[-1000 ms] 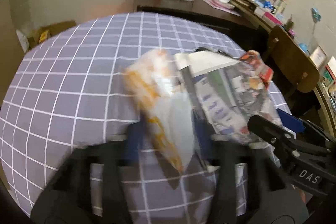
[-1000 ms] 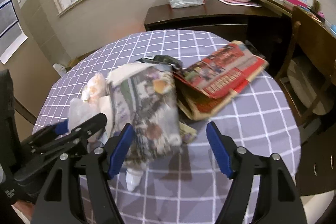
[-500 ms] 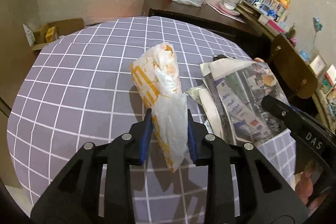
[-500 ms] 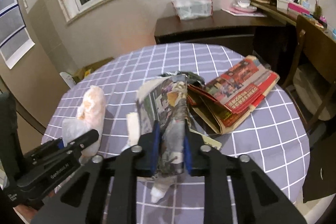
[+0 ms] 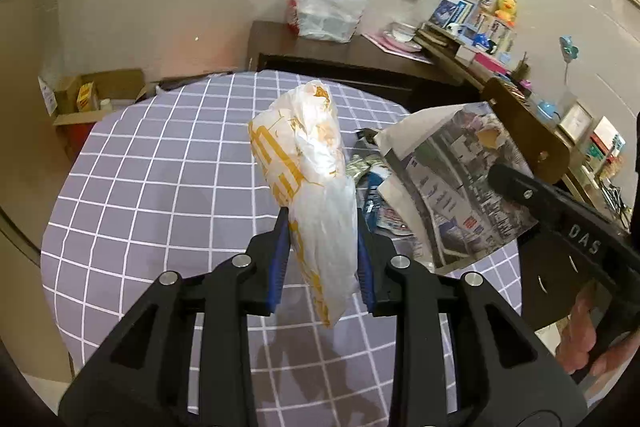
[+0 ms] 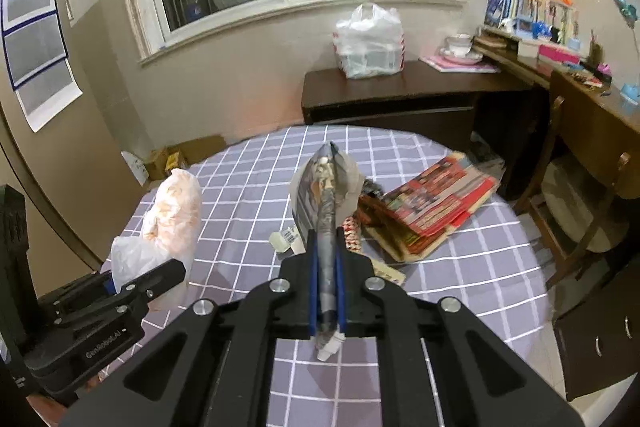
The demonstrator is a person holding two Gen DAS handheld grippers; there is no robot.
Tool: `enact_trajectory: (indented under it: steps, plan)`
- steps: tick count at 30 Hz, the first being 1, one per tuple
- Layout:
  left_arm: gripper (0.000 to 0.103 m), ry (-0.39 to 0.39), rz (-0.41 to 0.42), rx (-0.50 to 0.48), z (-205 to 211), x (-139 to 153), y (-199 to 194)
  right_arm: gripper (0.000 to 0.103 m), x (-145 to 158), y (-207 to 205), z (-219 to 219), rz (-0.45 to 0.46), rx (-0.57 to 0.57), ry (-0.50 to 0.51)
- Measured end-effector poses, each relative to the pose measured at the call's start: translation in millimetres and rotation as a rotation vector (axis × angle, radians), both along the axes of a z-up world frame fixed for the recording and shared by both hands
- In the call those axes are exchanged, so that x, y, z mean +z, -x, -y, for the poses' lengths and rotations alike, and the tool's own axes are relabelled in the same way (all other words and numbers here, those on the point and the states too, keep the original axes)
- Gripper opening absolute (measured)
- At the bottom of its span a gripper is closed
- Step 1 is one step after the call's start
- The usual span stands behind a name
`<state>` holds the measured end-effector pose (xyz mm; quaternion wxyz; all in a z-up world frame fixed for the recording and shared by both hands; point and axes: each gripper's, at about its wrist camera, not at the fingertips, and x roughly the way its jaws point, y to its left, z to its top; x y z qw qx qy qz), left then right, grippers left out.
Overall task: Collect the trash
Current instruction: 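Grasp the yellow-patterned plastic bag with the left gripper while the right grasps rolled newspaper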
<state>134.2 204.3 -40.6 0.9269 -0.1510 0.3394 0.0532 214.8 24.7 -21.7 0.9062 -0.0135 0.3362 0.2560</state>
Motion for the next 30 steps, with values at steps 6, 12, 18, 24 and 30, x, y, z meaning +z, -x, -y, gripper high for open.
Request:
enact_trajectory:
  steps: [6,12,18,24,30]
  plan:
    - [0.030,-0.013,0.025,-0.071,31,11,0,0.008,22,16,42,0.048,-0.072,-0.009]
    - [0.030,-0.026,0.041,-0.182,78,18,-5,0.008,27,26,92,0.061,-0.169,-0.010]
    - [0.030,-0.042,0.044,-0.295,131,21,-15,0.008,23,33,152,0.056,-0.285,-0.016]
    - [0.030,-0.059,0.026,-0.403,183,15,-30,0.008,6,35,213,0.023,-0.401,-0.028]
    - [0.030,-0.081,-0.013,-0.502,237,3,-47,0.008,-21,34,271,-0.025,-0.503,-0.053]
